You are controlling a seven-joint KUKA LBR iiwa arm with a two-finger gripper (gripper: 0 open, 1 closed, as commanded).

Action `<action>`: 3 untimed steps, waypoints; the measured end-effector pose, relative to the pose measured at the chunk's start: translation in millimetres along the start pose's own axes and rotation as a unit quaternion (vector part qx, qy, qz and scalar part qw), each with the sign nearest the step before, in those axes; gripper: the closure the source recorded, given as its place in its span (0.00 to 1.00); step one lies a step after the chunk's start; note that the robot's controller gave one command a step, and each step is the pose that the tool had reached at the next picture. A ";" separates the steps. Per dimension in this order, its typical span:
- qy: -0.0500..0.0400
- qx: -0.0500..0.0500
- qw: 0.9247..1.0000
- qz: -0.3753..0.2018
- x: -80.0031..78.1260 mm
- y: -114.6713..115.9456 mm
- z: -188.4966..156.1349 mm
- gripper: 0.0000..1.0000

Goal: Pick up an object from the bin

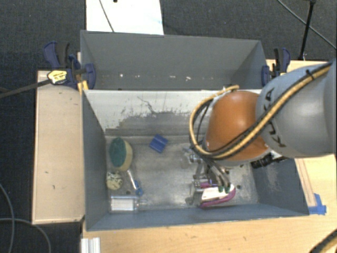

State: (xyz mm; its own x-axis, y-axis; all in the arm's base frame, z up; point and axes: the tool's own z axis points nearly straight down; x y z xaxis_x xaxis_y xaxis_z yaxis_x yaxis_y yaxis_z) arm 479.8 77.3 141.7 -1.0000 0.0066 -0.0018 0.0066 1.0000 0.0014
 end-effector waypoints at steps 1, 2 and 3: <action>-0.004 0.001 0.997 -0.080 -83.1 -20.3 -10.4 0.00; 0.001 -0.001 0.990 -0.138 -86.4 82.9 62.3 0.00; 0.000 0.006 0.999 -0.049 -72.2 146.9 71.0 0.00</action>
Offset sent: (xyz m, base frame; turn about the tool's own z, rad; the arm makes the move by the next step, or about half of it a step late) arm 0.0795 -0.0197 0.0089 -0.1610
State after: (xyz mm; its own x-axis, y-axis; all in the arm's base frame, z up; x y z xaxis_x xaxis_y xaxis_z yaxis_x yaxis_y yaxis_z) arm 553.0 223.7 71.1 -0.9959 -0.0903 -0.0009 -0.0903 0.9959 -0.0107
